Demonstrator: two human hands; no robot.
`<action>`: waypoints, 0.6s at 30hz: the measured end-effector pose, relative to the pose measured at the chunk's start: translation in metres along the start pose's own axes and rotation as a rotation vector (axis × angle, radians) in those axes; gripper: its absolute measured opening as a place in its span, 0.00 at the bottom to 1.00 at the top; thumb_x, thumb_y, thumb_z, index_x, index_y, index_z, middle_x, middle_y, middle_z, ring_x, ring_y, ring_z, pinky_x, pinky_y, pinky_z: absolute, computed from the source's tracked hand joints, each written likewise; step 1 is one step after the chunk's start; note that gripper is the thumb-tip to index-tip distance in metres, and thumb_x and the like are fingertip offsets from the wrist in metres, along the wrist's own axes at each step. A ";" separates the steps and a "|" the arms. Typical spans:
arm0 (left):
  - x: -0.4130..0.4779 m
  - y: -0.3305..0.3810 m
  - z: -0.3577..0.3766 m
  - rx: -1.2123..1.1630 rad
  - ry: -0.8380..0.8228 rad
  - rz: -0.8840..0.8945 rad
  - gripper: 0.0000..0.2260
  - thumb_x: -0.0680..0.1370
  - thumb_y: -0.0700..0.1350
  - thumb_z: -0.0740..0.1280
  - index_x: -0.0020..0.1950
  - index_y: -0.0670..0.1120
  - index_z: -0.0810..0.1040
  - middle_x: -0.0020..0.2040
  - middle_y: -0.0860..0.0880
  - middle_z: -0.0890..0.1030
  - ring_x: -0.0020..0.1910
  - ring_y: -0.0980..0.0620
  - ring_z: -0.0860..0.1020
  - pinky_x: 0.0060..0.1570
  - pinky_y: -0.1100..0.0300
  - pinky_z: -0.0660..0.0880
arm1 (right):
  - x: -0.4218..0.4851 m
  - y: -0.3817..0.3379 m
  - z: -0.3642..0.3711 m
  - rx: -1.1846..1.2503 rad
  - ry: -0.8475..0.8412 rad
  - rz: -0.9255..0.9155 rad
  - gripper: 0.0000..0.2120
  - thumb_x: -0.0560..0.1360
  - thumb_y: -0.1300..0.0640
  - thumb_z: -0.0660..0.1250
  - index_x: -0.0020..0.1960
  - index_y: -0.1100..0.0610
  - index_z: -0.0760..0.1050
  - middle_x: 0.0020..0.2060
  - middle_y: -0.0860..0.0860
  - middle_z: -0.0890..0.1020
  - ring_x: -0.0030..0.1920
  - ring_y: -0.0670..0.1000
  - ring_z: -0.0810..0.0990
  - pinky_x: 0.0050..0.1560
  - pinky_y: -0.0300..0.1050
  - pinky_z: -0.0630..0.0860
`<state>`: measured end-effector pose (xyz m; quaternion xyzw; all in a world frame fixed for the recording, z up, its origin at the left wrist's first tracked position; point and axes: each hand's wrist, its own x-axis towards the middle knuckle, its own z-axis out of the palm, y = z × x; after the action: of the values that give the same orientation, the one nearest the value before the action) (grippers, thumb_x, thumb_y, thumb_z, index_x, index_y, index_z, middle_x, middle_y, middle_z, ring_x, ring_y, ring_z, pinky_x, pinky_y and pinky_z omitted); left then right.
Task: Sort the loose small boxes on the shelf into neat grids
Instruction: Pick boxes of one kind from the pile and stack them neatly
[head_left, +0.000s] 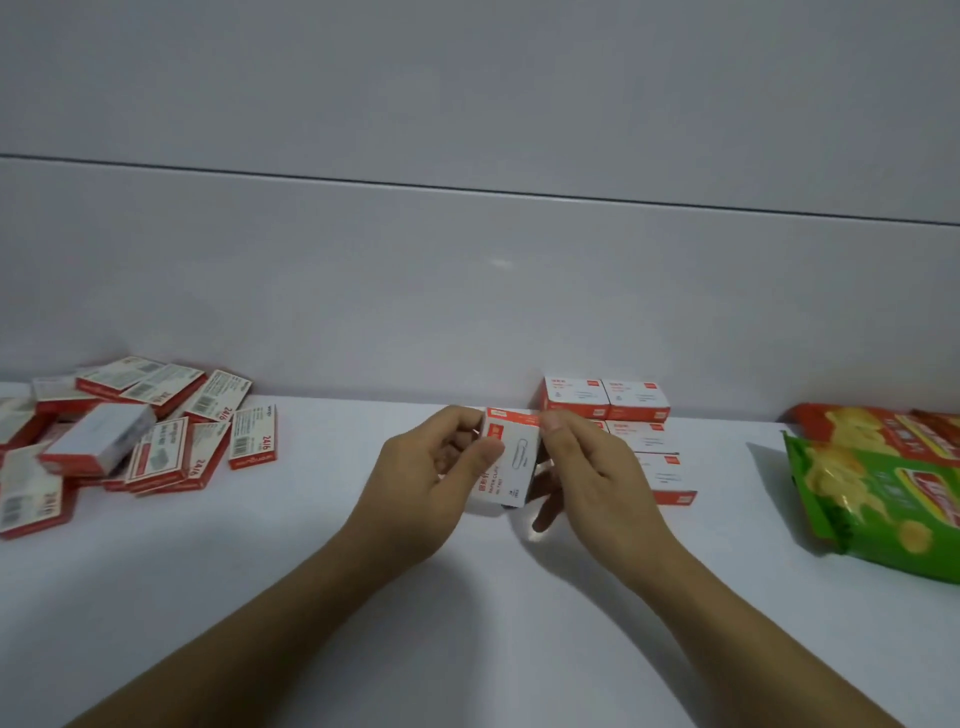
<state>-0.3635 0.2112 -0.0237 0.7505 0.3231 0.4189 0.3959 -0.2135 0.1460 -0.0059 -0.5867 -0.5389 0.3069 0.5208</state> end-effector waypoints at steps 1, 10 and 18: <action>0.000 0.001 0.000 -0.035 -0.004 -0.032 0.08 0.75 0.56 0.64 0.48 0.55 0.78 0.44 0.58 0.84 0.44 0.57 0.82 0.42 0.65 0.78 | -0.001 -0.001 0.001 0.019 -0.001 0.010 0.16 0.81 0.50 0.54 0.50 0.55 0.78 0.38 0.50 0.84 0.35 0.54 0.84 0.29 0.50 0.79; 0.001 0.010 -0.004 -0.169 -0.029 -0.155 0.15 0.72 0.57 0.61 0.49 0.51 0.80 0.40 0.57 0.84 0.39 0.59 0.82 0.32 0.69 0.74 | -0.001 -0.004 0.001 0.050 -0.036 0.110 0.11 0.81 0.53 0.59 0.52 0.55 0.78 0.38 0.48 0.85 0.34 0.54 0.84 0.33 0.48 0.80; 0.000 0.012 -0.005 -0.126 -0.061 -0.192 0.13 0.72 0.59 0.57 0.48 0.58 0.79 0.39 0.59 0.83 0.37 0.60 0.81 0.32 0.68 0.75 | 0.001 -0.003 -0.002 0.072 -0.041 0.133 0.07 0.80 0.57 0.62 0.52 0.57 0.77 0.37 0.51 0.85 0.32 0.53 0.83 0.33 0.46 0.79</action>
<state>-0.3664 0.2071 -0.0117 0.7021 0.3546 0.3755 0.4903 -0.2128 0.1459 -0.0028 -0.5956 -0.4982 0.3719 0.5086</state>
